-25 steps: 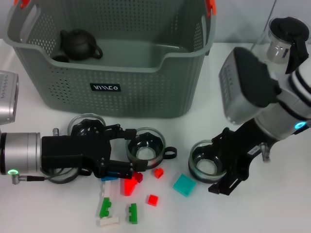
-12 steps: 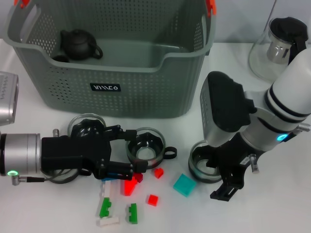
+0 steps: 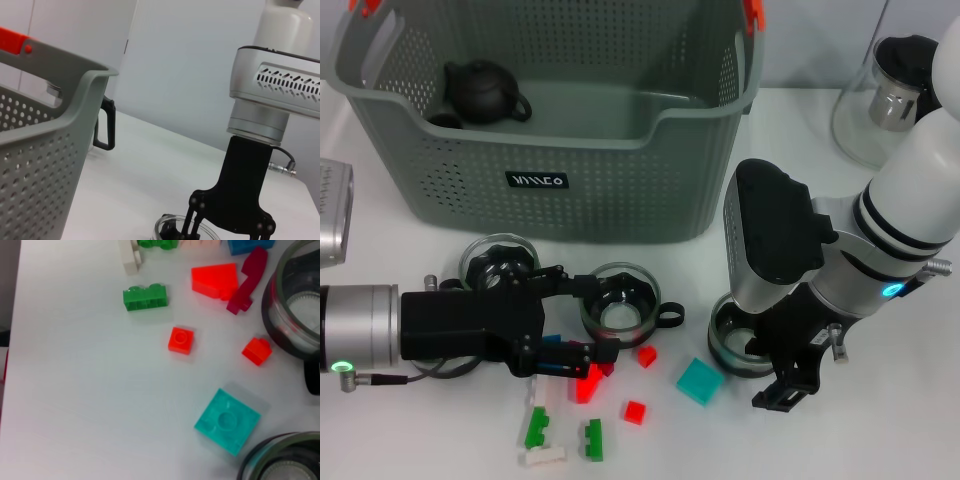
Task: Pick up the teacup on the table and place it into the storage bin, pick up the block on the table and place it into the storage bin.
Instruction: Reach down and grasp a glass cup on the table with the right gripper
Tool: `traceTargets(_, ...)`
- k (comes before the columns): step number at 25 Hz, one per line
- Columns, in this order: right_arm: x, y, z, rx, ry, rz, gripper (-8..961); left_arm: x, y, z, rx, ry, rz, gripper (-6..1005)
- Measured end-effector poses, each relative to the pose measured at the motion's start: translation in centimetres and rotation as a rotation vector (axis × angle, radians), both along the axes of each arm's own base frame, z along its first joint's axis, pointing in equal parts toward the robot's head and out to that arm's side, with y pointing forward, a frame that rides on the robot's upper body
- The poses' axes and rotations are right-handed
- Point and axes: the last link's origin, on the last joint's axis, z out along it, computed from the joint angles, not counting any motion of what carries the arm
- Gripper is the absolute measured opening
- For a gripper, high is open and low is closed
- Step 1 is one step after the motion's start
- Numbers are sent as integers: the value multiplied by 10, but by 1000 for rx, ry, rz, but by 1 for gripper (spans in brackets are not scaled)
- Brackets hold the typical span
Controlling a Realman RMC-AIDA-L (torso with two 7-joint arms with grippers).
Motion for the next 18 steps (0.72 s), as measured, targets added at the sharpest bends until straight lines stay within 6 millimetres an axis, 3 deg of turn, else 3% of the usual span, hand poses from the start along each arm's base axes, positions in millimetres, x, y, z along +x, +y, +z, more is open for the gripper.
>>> traceTargets(9,1,-4,0,-20,-16,-9,569,-2,-1,0,3,4,7,932)
traceTargets(18,1,-5,0,-16,-17,1,181,-4,-2,0,5,5,13,932)
